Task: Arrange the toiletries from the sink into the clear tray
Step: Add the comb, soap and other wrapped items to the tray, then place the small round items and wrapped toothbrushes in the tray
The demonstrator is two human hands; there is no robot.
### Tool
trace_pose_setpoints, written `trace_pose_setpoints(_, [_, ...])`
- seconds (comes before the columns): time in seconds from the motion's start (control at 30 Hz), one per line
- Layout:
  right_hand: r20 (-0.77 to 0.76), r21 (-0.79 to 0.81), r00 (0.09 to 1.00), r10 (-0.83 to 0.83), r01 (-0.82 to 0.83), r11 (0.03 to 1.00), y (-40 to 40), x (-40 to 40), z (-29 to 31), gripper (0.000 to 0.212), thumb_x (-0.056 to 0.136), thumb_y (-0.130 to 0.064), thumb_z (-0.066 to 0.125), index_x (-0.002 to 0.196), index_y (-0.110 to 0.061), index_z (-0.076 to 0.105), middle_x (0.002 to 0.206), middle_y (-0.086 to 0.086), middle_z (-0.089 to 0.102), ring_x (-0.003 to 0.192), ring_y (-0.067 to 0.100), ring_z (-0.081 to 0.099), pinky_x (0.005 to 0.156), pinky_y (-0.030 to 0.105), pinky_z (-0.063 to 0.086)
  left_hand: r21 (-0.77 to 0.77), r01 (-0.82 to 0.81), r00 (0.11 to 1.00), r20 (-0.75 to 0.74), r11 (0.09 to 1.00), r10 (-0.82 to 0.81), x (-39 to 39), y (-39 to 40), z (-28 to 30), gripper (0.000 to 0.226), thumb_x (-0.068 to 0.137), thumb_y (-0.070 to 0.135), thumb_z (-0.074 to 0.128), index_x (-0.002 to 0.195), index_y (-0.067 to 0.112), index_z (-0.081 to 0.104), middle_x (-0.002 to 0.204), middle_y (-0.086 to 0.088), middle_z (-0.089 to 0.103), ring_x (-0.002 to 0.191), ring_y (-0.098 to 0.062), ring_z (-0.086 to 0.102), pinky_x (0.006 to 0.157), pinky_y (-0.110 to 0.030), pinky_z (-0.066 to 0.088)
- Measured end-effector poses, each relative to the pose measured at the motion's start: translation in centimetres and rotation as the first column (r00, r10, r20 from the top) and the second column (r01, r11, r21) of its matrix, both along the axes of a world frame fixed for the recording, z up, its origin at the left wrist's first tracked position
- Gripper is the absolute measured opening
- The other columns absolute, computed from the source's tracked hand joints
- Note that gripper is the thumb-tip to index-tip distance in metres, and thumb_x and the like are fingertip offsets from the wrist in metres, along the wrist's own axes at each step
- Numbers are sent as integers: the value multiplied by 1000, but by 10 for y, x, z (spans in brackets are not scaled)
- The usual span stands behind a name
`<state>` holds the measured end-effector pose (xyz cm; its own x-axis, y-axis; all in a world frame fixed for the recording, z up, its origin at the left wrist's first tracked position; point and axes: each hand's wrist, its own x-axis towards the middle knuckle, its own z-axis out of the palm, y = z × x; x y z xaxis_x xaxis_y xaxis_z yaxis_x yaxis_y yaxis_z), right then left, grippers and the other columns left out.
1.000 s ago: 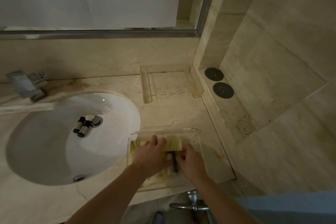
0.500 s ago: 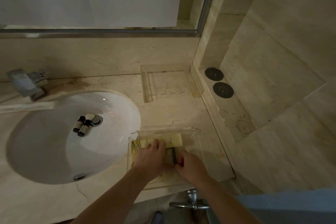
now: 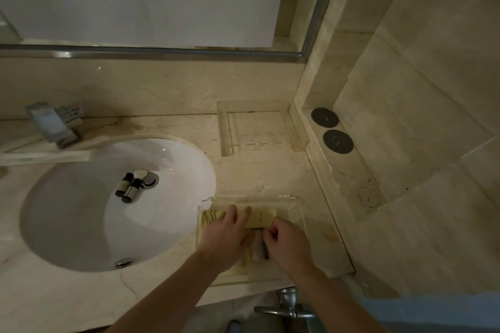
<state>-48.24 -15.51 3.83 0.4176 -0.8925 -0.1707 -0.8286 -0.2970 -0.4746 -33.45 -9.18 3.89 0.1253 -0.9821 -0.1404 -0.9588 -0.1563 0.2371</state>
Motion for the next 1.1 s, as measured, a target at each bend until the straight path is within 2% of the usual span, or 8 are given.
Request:
trace_pose_setpoints(0.13, [132, 7, 991, 37, -39, 999, 2, 38, 10, 22, 84, -33, 55, 67, -21, 47, 62, -6, 53, 60, 16, 54, 57, 36, 45, -109, -169, 984, -79, 980, 161, 31, 11, 14, 46, 95, 45, 34, 134, 21, 33, 124, -4, 41, 104, -24, 56, 72, -34, 48])
trace_pose_setpoints(0.27, [246, 72, 964, 104, -125, 990, 13, 98, 15, 19, 86, -30, 57, 69, -23, 50, 62, -4, 57, 58, 14, 53, 57, 30, 43, -161, -405, 910, -160, 900, 381, 79, 34, 23, 39, 94, 41, 39, 128, 21, 39, 120, -2, 45, 102, -23, 57, 70, -36, 49])
trace_pose_setpoints(0.37, [292, 135, 941, 170, -216, 967, 29, 151, 19, 15, 87, -26, 57, 75, -19, 53, 64, -4, 60, 61, 13, 57, 59, 30, 47, -162, -596, 799, -217, 787, 560, 124, 67, 27, 38, 93, 38, 44, 127, 19, 42, 126, -3, 46, 103, -26, 58, 72, -37, 48])
trace_pose_setpoints(0.5, [352, 246, 914, 203, -299, 922, 59, 216, 19, 13, 89, -23, 56, 76, -19, 55, 68, -8, 61, 65, 10, 58, 58, 21, 45, -120, -790, 608, -285, 601, 741, 181, 121, 28, 37, 92, 36, 48, 125, 19, 44, 127, -2, 46, 98, -30, 61, 73, -38, 50])
trace_pose_setpoints(0.6, [374, 334, 912, 168, -301, 893, 73, 241, 14, 14, 87, -22, 56, 74, -18, 55, 67, -6, 60, 64, 13, 56, 61, 28, 46, -93, -855, 511, -322, 511, 797, 204, 151, 24, 35, 91, 33, 50, 123, 19, 46, 122, -2, 51, 99, -25, 60, 73, -34, 48])
trace_pose_setpoints(0.87, [362, 441, 922, 138, -299, 846, 115, 331, -10, 18, 85, -19, 56, 67, -22, 56, 64, 1, 62, 68, 26, 63, 59, 32, 46, -32, -973, 216, -486, 230, 847, 285, 207, 5, 22, 88, 22, 56, 108, 13, 56, 88, -1, 55, 76, -17, 51, 66, -28, 36])
trace_pose_setpoints(0.97, [359, 448, 927, 106, -271, 852, 117, 361, -19, 17, 85, -20, 58, 68, -22, 58, 64, -1, 63, 62, 20, 59, 60, 36, 49, -15, -985, 153, -527, 171, 836, 318, 211, -1, 18, 87, 17, 57, 103, 10, 58, 89, -4, 59, 78, -20, 55, 69, -28, 36])
trace_pose_setpoints(1.1, [331, 433, 943, 29, -179, 884, 103, 394, -28, 19, 87, -21, 58, 69, -26, 57, 72, 0, 66, 71, 24, 63, 67, 35, 51, -17, -992, 114, -553, 125, 825, 368, 203, -3, 17, 85, 15, 58, 101, 8, 60, 93, -9, 61, 81, -23, 57, 71, -27, 37])
